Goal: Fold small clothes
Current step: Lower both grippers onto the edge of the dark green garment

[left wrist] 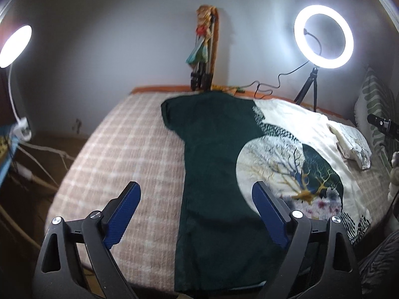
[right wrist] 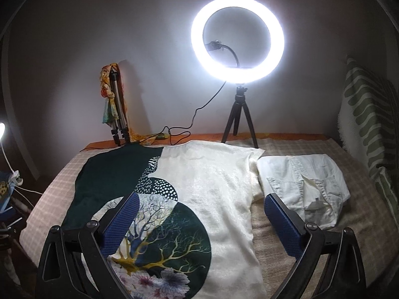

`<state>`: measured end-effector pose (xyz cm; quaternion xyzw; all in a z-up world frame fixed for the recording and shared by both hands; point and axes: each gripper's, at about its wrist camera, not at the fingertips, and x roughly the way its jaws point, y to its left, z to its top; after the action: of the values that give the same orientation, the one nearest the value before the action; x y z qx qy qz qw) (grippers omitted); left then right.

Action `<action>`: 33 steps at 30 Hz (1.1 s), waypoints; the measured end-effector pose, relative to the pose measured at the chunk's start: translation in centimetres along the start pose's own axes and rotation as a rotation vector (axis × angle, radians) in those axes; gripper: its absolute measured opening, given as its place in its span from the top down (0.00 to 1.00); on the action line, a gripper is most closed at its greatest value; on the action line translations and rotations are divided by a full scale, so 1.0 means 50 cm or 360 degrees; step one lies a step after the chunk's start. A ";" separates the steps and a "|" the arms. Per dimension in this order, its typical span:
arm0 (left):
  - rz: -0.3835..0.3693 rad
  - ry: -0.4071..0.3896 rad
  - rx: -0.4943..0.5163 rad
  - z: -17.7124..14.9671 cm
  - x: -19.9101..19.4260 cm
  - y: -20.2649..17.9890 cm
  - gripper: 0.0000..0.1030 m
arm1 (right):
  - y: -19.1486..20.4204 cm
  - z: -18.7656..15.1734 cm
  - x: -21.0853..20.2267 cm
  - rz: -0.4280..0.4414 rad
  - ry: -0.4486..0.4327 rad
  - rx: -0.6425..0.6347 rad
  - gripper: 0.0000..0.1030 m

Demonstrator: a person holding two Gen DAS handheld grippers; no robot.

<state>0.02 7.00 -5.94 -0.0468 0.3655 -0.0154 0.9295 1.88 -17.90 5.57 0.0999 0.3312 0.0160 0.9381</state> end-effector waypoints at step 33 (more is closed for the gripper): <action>-0.0474 0.0483 -0.0340 -0.152 0.105 0.115 0.68 | 0.618 0.130 0.432 0.0635 0.0593 -0.0443 0.16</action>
<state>-1.32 11.84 -15.61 -0.1955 0.4897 -0.1205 0.8411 23.90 13.29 3.27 0.0288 0.4661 0.2632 0.8442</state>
